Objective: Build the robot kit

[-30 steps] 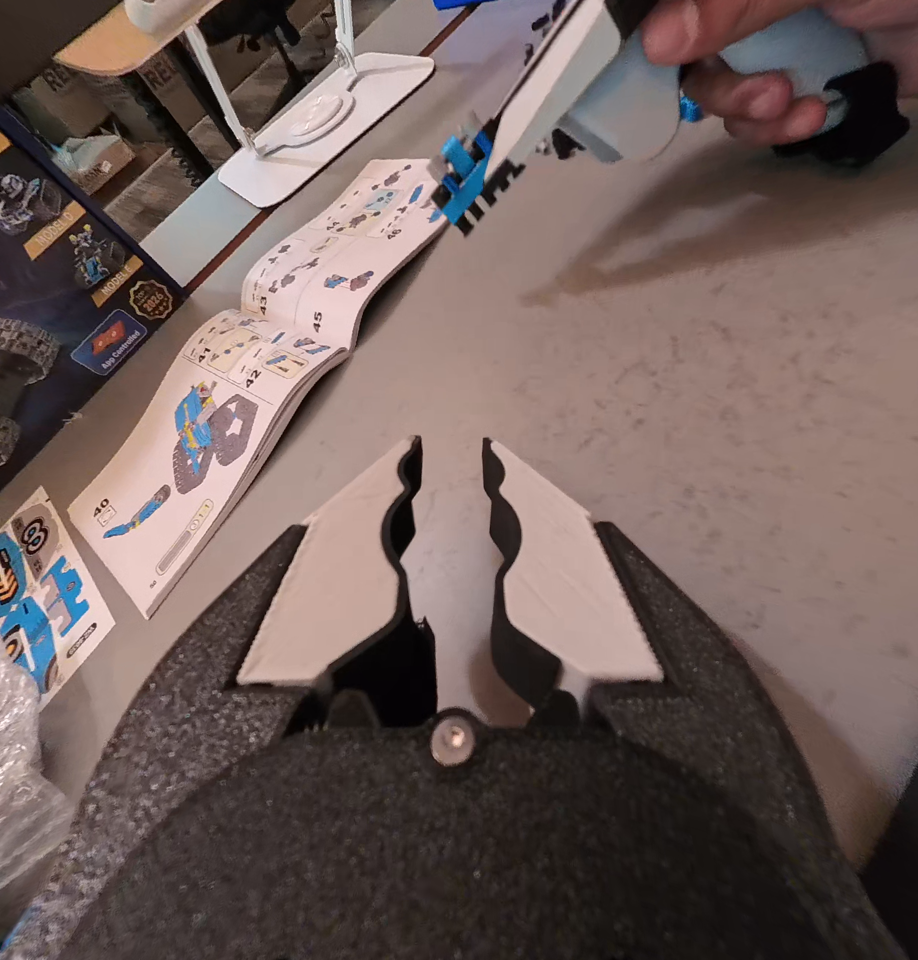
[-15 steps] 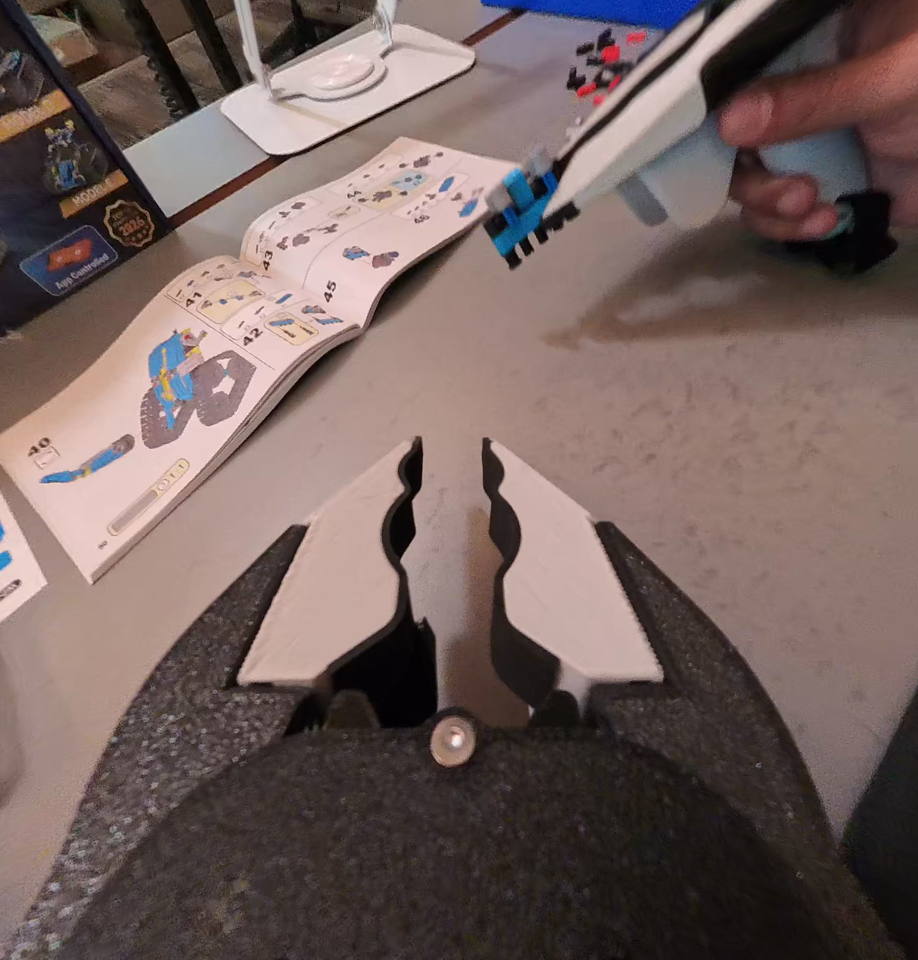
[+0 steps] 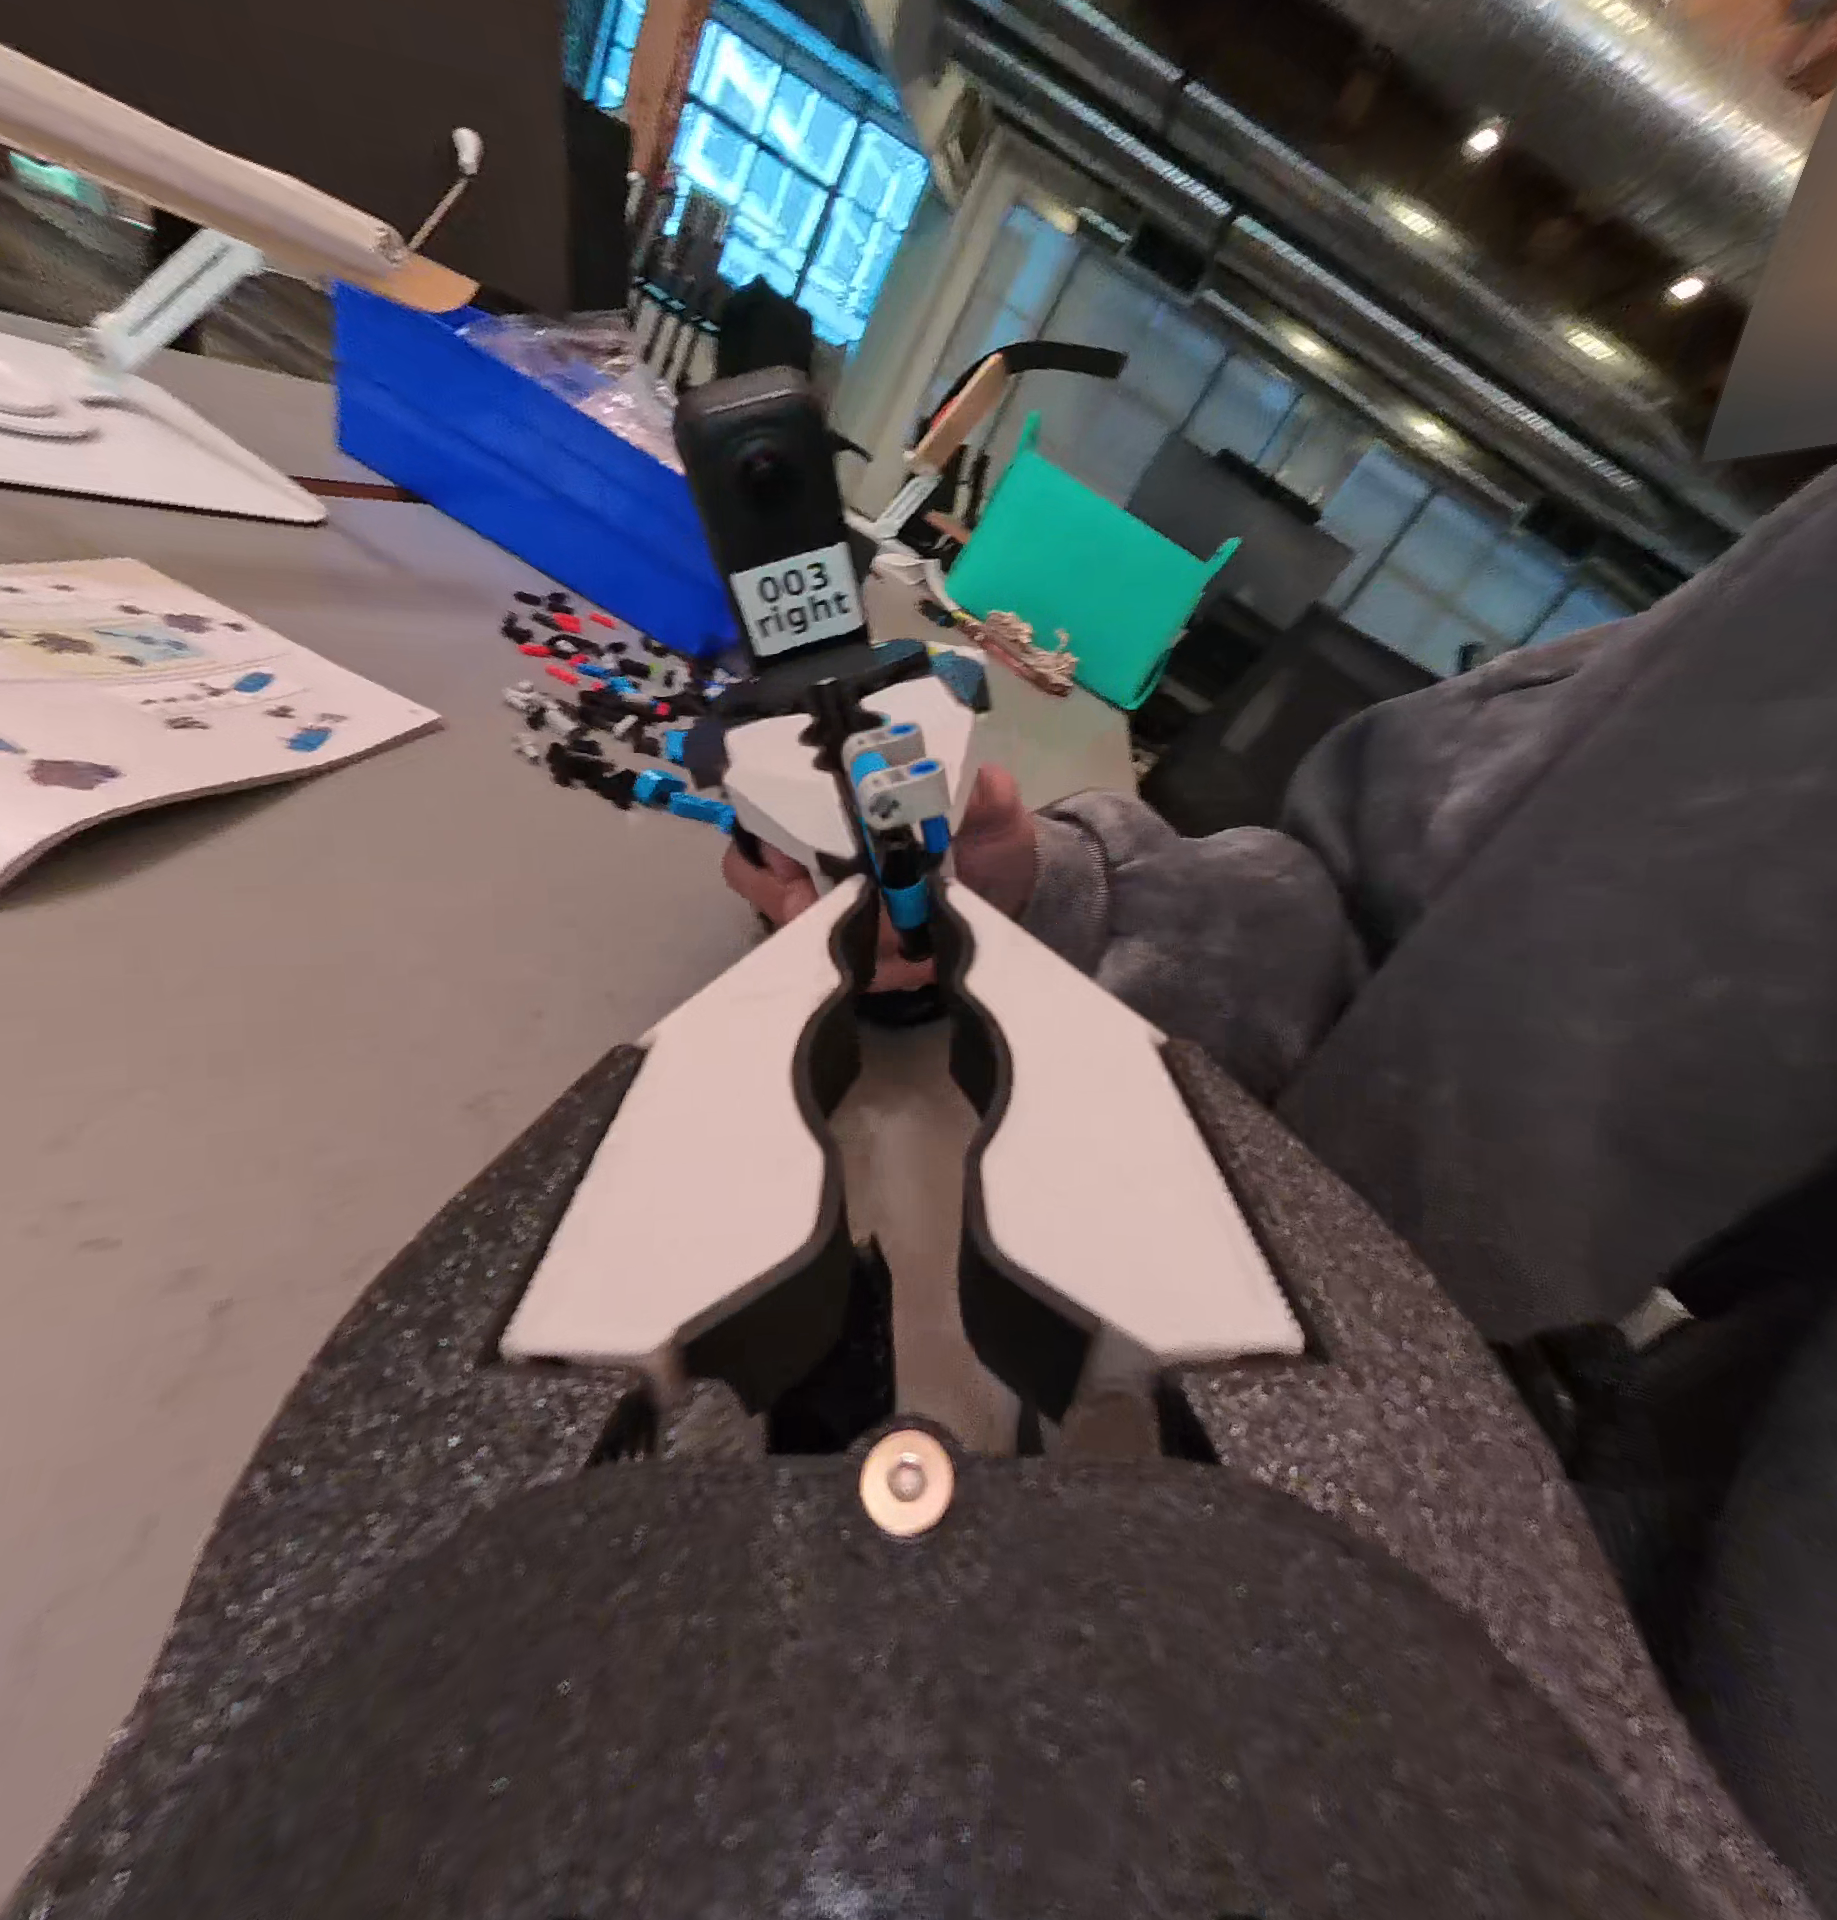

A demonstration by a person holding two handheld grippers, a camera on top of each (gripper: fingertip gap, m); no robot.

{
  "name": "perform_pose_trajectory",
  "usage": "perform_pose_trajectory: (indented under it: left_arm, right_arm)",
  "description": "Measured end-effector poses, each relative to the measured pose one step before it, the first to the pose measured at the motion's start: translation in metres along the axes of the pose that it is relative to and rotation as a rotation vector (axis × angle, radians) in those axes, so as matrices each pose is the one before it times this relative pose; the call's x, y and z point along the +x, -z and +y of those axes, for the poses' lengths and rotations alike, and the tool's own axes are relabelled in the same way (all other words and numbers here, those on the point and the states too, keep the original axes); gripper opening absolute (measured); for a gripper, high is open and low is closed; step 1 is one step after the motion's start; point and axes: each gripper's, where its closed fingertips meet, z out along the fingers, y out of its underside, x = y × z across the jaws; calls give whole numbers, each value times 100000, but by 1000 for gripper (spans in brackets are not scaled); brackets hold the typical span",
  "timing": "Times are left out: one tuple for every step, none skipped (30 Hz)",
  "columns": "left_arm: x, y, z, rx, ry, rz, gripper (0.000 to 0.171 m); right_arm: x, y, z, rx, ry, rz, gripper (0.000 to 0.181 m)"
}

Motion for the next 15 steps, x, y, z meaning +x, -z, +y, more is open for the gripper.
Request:
perform_pose_trajectory:
  left_arm:
    - [-536, 61, 126, -682, -1957, -3948, 8]
    - [-740, 87, 82, -439, -2266, -5350, 7]
    - [-979, 149, -21, -160, -3430, -7352, 6]
    - [-1382, 202, -29, -444, -5023, -10654, 6]
    - [-1823, 176, 264, -2238, -6776, -14160, 6]
    - [-1588, 84, 434, -3415, -8030, -13413, 6]
    - [-1119, 32, 331, -3195, -8074, -11290, 6]
    - [-708, 73, 56, -1845, -7976, -9371, 6]
    - [-395, 90, -106, -1039, -8875, -7943, 6]
    - [-360, 23, 18, -1881, -9937, -8058, 6]
    - [-92, -79, 89, -2018, -10382, -6315, 6]
    - [187, -115, 106, -1914, -9486, -4200, 6]
    - [198, -10, -100, -639, -7135, -3134, 6]
    - [27, 150, -330, 673, -4612, -2731, 6]
    - [-43, 223, -426, 1428, -2435, -1985, 6]
  right_arm:
    - [404, 47, 119, -665, 180, 2458, 7]
    - [592, 49, 88, -535, 336, 3853, 7]
    - [928, 99, 55, -343, 838, 6152, 9]
    - [1217, 226, -187, 1338, 1078, 8512, 16]
    - [1020, 277, -375, 2424, 1151, 7437, 28]
    - [795, 228, -408, 2477, 863, 6614, 41]
    - [556, 79, -275, 1722, 1734, 6104, 50]
    - [345, -143, -67, 610, 2512, 5523, 53]
    - [134, -369, 38, 72, 2395, 4702, 56]
    - [36, -538, 79, -50, 1634, 4308, 62]
    - [-264, -616, -24, 772, 679, 2030, 65]
    - [-512, -586, -199, 1502, -435, -35, 69]
    - [-442, -486, -326, 2090, -709, -90, 71]
    - [-21, -379, -196, 1026, -19, 1682, 71]
    - [113, -252, -151, 669, 1228, 1716, 70]
